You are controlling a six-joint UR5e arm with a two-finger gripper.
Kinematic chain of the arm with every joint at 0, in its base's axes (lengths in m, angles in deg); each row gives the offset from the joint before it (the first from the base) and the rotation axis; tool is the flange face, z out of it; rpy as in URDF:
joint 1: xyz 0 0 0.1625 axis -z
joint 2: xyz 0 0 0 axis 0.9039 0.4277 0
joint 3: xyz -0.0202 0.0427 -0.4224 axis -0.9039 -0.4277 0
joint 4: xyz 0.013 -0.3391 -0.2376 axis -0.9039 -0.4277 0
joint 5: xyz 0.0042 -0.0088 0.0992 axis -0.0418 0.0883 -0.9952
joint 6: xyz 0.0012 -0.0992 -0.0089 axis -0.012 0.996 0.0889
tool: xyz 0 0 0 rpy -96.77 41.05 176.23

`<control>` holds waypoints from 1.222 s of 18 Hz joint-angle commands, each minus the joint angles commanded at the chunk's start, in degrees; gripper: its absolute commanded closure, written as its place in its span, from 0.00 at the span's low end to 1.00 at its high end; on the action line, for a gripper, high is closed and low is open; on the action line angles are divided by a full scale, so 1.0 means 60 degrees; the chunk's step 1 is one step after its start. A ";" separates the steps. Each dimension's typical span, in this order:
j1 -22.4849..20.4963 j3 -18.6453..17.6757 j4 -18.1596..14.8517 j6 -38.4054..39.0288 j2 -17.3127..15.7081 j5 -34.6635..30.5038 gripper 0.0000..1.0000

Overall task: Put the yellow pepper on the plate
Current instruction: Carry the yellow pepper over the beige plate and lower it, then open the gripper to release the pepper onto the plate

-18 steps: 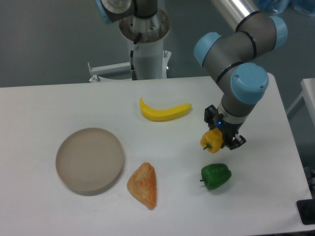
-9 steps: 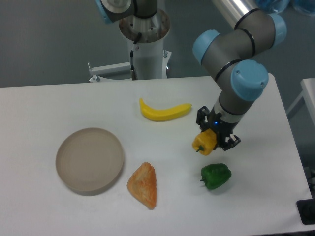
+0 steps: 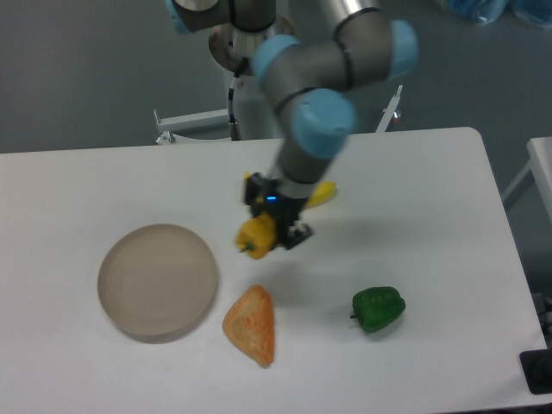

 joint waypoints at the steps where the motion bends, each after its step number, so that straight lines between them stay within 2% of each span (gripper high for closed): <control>1: 0.0176 0.0000 0.0030 0.0015 0.0029 0.0000 0.93; 3: 0.0644 0.0029 0.0132 0.0044 0.0175 -0.0422 0.92; 5: 0.1491 0.0102 0.0322 0.0305 0.0511 -0.1822 0.89; 7: 0.1963 0.0117 0.0439 0.1110 0.0790 -0.2590 0.87; 9: 0.2300 0.0248 0.0876 0.1405 0.1214 -0.2812 0.82; 11: 0.2505 0.0598 0.1186 0.2221 0.1595 -0.2798 0.71; 12: 0.2608 0.0804 0.1187 0.2488 0.1771 -0.2812 0.64; 13: 0.2624 0.0864 0.1202 0.2505 0.1816 -0.2798 0.49; 14: 0.2624 0.0850 0.1202 0.2505 0.1860 -0.2812 0.00; 18: 0.2639 0.0908 0.1202 0.2534 0.1788 -0.2900 0.00; 22: 0.2552 0.1112 0.1158 0.2388 0.1495 -0.2915 0.00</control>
